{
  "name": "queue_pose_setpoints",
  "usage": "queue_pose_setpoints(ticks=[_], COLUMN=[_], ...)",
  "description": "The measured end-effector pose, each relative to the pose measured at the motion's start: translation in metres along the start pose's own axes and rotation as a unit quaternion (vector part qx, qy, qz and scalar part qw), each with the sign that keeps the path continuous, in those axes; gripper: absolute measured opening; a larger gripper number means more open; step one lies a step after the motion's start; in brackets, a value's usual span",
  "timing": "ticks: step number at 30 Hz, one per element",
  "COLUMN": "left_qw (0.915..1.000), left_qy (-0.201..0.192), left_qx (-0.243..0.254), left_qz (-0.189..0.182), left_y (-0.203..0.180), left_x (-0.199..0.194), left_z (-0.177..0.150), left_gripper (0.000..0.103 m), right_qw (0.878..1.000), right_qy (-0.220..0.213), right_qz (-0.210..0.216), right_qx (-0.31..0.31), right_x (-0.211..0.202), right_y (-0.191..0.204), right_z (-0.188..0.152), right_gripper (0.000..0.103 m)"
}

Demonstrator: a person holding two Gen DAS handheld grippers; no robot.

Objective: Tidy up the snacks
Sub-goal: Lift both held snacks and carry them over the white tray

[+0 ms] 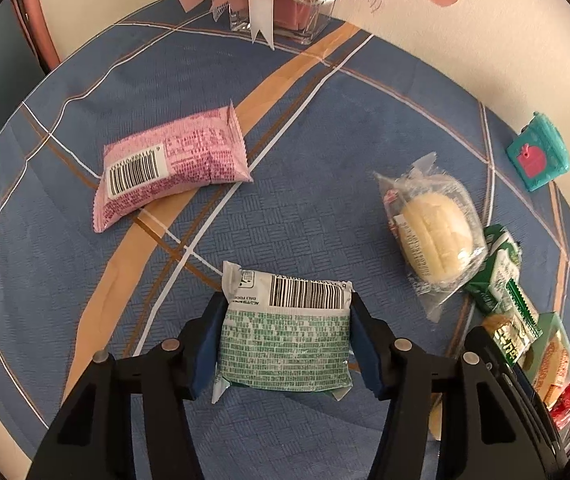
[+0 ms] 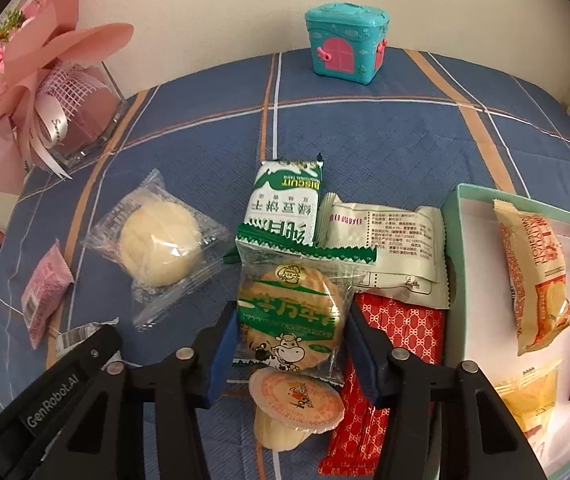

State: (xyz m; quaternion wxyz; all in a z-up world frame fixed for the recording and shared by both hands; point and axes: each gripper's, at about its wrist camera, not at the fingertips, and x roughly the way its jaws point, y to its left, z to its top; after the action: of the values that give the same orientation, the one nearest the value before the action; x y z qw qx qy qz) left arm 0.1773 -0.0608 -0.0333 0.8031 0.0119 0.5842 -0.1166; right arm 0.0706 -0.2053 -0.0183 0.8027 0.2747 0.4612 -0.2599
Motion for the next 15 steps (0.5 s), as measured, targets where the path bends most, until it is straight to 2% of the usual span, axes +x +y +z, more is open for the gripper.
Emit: queue_pose_setpoints(ticks=[8,12,15], left_qw=[0.9984,0.9969,0.9967], left_qy=[-0.045,-0.04,-0.042], left_qx=[-0.004,-0.003,0.0], left_qz=[-0.034,-0.068,-0.069], left_y=[0.003,0.001,-0.003], left_x=[-0.052,-0.068,-0.078], left_z=[0.013,0.012,0.008], left_gripper=[0.06,0.06,0.06], right_qw=[1.0,0.999,0.999], right_qy=[0.001,0.006,0.003], right_qz=[0.017,0.027,0.031], right_qx=[0.022,0.031,0.033], right_x=[-0.036,-0.053,-0.068], right_y=[-0.008,-0.012,-0.016], right_z=[0.011,0.015,0.016], right_gripper=[0.055,0.055,0.055])
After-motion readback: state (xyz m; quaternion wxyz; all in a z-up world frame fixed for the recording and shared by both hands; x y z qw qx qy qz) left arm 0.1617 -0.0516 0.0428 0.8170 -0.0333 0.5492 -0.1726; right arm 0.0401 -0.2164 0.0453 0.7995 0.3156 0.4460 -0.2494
